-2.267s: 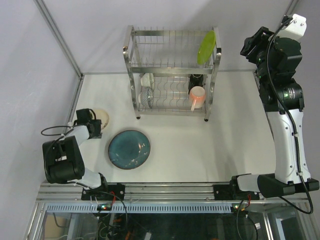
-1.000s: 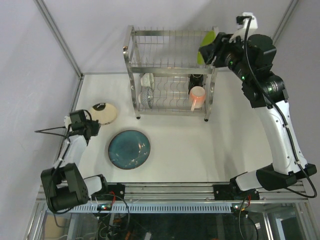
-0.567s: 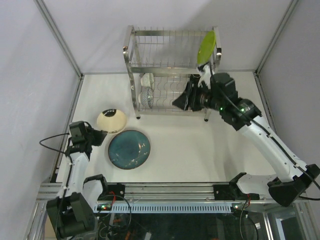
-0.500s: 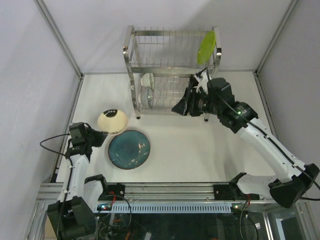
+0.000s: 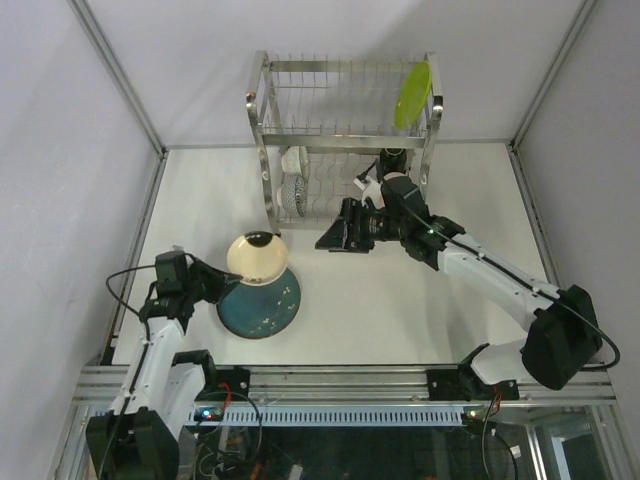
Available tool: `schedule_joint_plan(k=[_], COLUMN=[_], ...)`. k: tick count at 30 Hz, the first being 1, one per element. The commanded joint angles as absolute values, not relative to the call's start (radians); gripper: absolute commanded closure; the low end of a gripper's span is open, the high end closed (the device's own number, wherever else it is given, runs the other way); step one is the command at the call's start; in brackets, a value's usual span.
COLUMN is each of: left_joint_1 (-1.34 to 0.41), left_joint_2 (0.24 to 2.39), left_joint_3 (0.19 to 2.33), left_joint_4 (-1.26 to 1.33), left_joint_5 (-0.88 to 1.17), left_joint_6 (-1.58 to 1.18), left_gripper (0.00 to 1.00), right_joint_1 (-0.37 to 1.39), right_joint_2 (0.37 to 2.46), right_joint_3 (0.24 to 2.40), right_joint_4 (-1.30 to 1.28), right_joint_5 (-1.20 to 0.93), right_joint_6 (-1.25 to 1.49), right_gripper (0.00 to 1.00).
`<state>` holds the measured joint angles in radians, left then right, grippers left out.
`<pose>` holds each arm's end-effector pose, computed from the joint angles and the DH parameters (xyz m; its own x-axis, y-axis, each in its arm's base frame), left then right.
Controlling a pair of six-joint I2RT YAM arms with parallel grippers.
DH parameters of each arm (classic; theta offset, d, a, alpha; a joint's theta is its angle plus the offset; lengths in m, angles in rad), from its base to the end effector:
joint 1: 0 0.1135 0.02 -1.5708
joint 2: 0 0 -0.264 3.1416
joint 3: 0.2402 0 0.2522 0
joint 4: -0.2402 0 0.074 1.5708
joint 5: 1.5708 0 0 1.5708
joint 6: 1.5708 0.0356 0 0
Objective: Load the mixed dishes into the dish rack
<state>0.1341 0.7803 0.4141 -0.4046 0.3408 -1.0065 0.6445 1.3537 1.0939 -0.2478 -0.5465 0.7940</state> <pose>0.1599 0.0096 0.1926 -0.4636 -0.8661 -0.1869 -0.5237 0.4380 -0.7307 0.2339 0.1990 0.3156 -0.8974 0.0878 -0.4325 -0.3372 0.4958 0.8003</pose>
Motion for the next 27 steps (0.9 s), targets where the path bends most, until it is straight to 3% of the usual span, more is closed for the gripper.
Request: schedule_joint_plan(k=[1, 27], left_joint_1=[0.066, -0.094], left_joint_2=[0.719, 0.546], left_joint_3=[0.422, 0.560], left_joint_4=[-0.378, -0.439], left_joint_5=[0.408, 0.550], left_joint_6=[-1.020, -1.207], left_gripper=[1.00, 1.00], right_joint_1=[0.648, 0.667], right_joint_2=[1.386, 1.501], right_joint_3=[1.079, 1.046], right_joint_4=[-0.050, -0.010], right_joint_5=[-0.664, -0.634], right_joint_6=[0.831, 0.776], right_gripper=[0.45, 0.39])
